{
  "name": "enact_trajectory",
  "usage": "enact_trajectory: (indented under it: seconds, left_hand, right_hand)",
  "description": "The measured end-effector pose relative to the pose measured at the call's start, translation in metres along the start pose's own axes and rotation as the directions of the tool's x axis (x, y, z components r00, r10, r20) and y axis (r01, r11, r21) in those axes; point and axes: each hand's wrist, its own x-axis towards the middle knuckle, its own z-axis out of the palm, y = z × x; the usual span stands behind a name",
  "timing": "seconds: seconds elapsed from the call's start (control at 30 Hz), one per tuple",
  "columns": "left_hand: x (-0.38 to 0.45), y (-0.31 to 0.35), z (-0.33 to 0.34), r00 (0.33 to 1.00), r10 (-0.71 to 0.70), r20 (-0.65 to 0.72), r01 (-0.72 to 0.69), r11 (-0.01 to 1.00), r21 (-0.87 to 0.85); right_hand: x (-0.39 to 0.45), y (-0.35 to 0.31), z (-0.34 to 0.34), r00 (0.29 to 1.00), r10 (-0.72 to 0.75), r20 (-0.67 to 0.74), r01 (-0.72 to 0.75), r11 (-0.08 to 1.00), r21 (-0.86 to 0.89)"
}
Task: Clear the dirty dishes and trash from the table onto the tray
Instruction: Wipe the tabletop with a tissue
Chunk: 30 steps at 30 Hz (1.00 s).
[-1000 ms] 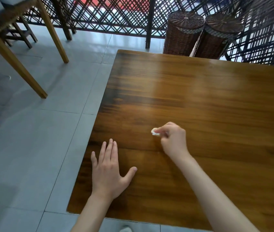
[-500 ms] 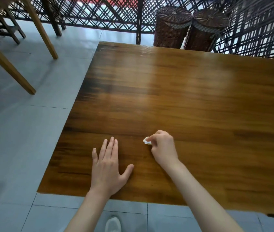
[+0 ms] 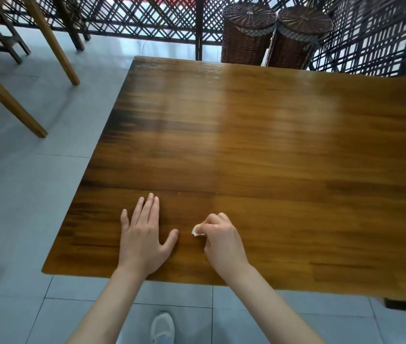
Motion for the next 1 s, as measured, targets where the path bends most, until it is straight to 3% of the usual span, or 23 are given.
enact_trajectory:
  seconds: [0.33,0.63,1.0]
  left_hand:
    - [0.001,0.0,0.001,0.999,-0.013,-0.03,0.012,0.999,-0.029]
    - [-0.002,0.0,-0.002,1.0,-0.01,-0.02,0.01,0.999,-0.047]
    - [0.01,0.052,-0.058,0.989,0.142,-0.045,-0.148,0.978,-0.15]
  right_hand:
    - [-0.014,-0.003,0.001,0.999,0.016,0.031,-0.016,1.0,0.026]
    - [-0.022,0.019,-0.036,0.968,0.208,-0.139,-0.189,0.973,0.135]
    - [-0.023,0.016,-0.097,0.873,0.418,-0.25,-0.39,0.908,0.156]
